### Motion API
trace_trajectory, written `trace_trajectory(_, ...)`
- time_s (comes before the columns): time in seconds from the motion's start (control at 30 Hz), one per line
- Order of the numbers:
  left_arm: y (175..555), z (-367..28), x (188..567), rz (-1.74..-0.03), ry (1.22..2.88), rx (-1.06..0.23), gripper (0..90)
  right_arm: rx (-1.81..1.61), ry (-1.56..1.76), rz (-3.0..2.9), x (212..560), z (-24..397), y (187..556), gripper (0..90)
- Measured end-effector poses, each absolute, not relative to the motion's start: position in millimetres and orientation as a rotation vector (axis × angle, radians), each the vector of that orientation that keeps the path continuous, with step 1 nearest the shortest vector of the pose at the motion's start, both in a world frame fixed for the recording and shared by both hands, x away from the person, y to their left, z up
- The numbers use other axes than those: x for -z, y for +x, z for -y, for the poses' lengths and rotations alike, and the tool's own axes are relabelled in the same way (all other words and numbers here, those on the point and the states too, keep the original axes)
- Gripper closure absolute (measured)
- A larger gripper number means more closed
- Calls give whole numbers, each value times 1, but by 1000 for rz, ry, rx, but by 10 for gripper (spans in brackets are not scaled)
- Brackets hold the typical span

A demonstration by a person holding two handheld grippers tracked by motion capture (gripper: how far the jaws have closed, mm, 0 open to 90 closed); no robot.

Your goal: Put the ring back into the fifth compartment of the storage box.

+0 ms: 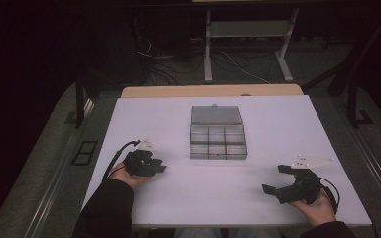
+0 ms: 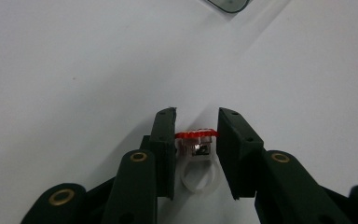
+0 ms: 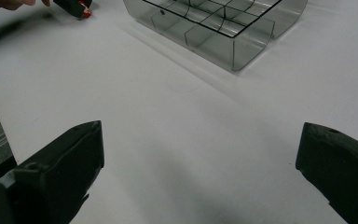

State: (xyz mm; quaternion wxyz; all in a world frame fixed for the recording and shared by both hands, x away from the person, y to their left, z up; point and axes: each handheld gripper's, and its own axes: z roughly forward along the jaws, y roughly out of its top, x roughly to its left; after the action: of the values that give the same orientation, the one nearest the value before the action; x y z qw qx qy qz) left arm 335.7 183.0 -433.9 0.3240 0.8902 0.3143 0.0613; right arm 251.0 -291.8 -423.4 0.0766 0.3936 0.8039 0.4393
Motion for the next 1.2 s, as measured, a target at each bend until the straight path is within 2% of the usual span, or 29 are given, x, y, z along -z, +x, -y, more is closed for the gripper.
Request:
trace_trajectory(0.7,340,-188,433,-864,2321,-129,713,-1318,1177,-2400,423,293,251,5)
trace_trajectory(1.2,346,-195,412,-873,2295,-136,712,-1321,1178,-2402,423,293,251,5)
